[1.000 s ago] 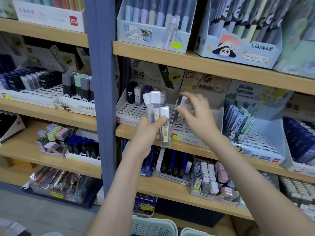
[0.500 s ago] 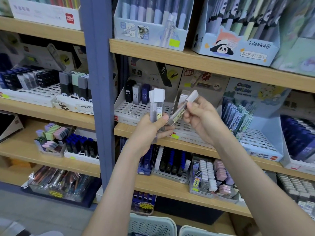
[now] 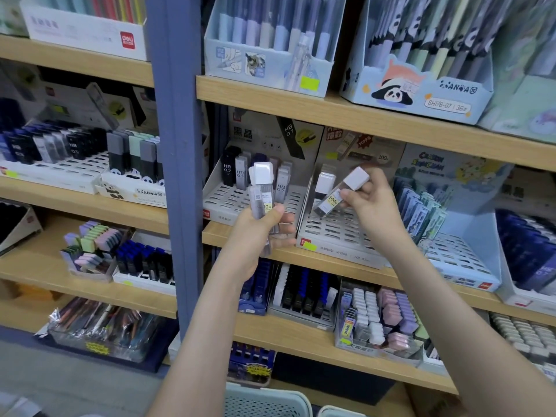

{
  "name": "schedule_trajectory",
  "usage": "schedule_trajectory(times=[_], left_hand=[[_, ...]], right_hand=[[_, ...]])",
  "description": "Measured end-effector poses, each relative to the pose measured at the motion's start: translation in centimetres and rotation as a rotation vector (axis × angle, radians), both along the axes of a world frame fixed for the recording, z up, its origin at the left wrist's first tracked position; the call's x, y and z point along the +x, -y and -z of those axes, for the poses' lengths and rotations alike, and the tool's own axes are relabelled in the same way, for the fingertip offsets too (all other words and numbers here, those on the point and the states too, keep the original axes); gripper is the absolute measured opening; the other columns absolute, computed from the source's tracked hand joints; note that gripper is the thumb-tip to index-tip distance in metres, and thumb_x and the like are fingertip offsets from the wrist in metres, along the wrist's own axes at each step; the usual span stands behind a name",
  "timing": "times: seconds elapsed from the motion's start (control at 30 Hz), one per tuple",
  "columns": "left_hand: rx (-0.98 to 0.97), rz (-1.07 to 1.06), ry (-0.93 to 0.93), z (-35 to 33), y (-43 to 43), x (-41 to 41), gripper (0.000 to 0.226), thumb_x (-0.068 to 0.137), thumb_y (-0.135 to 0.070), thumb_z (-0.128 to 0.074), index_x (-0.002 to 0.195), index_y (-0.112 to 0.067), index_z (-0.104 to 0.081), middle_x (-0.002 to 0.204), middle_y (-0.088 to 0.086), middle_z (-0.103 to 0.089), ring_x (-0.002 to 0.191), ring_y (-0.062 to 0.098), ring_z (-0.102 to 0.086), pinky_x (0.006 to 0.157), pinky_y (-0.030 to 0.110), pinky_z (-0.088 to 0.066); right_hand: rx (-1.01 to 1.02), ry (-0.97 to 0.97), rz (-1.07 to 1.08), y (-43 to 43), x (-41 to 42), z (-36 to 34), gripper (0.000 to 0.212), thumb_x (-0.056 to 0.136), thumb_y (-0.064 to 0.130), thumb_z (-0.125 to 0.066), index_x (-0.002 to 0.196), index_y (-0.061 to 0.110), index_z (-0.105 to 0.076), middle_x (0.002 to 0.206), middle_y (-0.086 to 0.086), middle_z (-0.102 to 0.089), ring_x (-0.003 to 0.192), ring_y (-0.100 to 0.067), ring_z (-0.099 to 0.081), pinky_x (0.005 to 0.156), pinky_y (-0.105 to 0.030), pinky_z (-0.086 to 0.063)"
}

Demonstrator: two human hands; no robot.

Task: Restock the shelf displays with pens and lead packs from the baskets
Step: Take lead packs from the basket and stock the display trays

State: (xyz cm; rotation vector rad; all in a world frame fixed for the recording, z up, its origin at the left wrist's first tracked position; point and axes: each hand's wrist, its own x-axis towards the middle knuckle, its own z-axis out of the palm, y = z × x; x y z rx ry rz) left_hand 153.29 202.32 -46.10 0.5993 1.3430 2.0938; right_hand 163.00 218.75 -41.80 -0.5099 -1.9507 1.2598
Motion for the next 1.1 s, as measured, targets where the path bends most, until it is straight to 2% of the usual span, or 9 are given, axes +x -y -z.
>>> schedule_trajectory(times=[0.13, 0.23, 0.37, 0.47, 0.57, 0.63, 0.77, 1.0, 1.1], left_hand=[[0.016, 0.013, 0.017, 0.0, -0.2, 0.1, 0.012, 0.098, -0.016, -0.053, 0.108, -0.012, -0.058, 0.084, 0.006, -0.07, 0.068, 0.013, -0.068, 0.065, 0.033, -0.061], [0.039, 0.018, 0.029, 0.2, -0.4, 0.2, 0.012, 0.098, -0.016, -0.054, 0.108, -0.012, -0.057, 0.085, 0.006, -0.071, 0.069, 0.014, -0.069, 0.065, 0.032, -0.061], [0.033, 0.001, 0.023, 0.3, -0.6, 0.3, 0.011, 0.098, -0.016, -0.053, 0.108, -0.012, -0.056, 0.088, 0.008, -0.07, 0.07, 0.014, -0.069, 0.063, 0.03, -0.061], [0.029, -0.012, 0.015, 0.3, -0.6, 0.2, 0.007, 0.098, -0.016, -0.053, 0.105, -0.014, -0.056, 0.091, 0.009, -0.07, 0.073, 0.015, -0.069, 0.063, 0.03, -0.061], [0.023, -0.022, 0.011, 0.5, -0.7, 0.1, 0.007, 0.098, -0.017, -0.053, 0.104, -0.015, -0.056, 0.093, 0.009, -0.07, 0.076, 0.016, -0.068, 0.07, 0.034, -0.06], [0.027, -0.02, 0.008, 0.5, -0.7, 0.1, 0.007, 0.098, -0.017, -0.053, 0.104, -0.016, -0.056, 0.093, 0.009, -0.07, 0.077, 0.016, -0.068, 0.072, 0.035, -0.06], [0.03, -0.014, 0.014, 0.6, -0.6, 0.2, 0.006, 0.099, -0.017, -0.052, 0.104, -0.017, -0.056, 0.093, 0.008, -0.07, 0.077, 0.015, -0.068, 0.071, 0.033, -0.06], [0.021, 0.029, 0.016, 0.5, -0.5, 0.3, 0.013, 0.098, -0.016, -0.054, 0.11, -0.012, -0.056, 0.089, 0.007, -0.071, 0.074, 0.015, -0.069, 0.065, 0.03, -0.061], [0.008, 0.137, -0.019, 0.3, -0.2, 0.6, 0.017, 0.097, -0.015, -0.055, 0.111, -0.006, -0.056, 0.084, 0.004, -0.073, 0.074, 0.015, -0.07, 0.062, 0.026, -0.058]], right_hand=[[0.088, 0.033, -0.043, 0.1, -0.3, 0.5, 0.034, 0.091, -0.003, -0.056, 0.107, 0.027, -0.05, 0.097, -0.002, -0.065, 0.08, -0.008, -0.065, 0.067, -0.016, -0.051], [0.229, 0.134, -0.032, 0.2, -0.6, 0.7, 0.042, 0.093, 0.005, -0.057, 0.122, 0.033, -0.049, 0.093, 0.001, -0.066, 0.082, -0.01, -0.067, 0.077, -0.025, -0.055], [0.441, 0.243, 0.022, 0.2, -0.9, 0.1, 0.049, 0.093, 0.011, -0.058, 0.134, 0.035, -0.046, 0.084, -0.009, -0.066, 0.079, -0.029, -0.067, 0.075, -0.042, -0.055], [0.539, 0.295, 0.026, 0.4, -1.2, -0.1, 0.049, 0.094, 0.011, -0.057, 0.136, 0.032, -0.045, 0.083, -0.012, -0.065, 0.079, -0.027, -0.066, 0.077, -0.039, -0.054], [0.575, 0.328, -0.025, 0.5, -1.4, 0.3, 0.049, 0.095, 0.008, -0.054, 0.136, 0.033, -0.045, 0.08, 0.0, -0.061, 0.077, -0.015, -0.062, 0.072, -0.027, -0.05], [0.6, 0.329, -0.019, 0.5, -1.5, 0.6, 0.051, 0.095, 0.008, -0.054, 0.139, 0.033, -0.043, 0.09, 0.0, -0.059, 0.08, -0.013, -0.055, 0.072, -0.023, -0.04], [0.804, 0.382, 0.132, -0.1, -1.8, 0.9, 0.053, 0.094, 0.016, -0.057, 0.142, 0.03, -0.042, 0.122, -0.005, -0.043, 0.109, -0.012, -0.028, 0.091, -0.026, -0.025], [0.863, 0.515, 0.173, 0.2, -1.5, 0.7, 0.051, 0.098, 0.026, -0.05, 0.145, 0.036, -0.034, 0.138, -0.008, -0.032, 0.123, -0.023, -0.023, 0.102, -0.036, -0.019], [0.804, 0.344, 0.144, 1.6, -1.1, 0.3, 0.048, 0.096, 0.032, -0.051, 0.143, 0.03, -0.04, 0.126, -0.003, -0.04, 0.117, -0.018, -0.029, 0.095, -0.031, -0.023]])
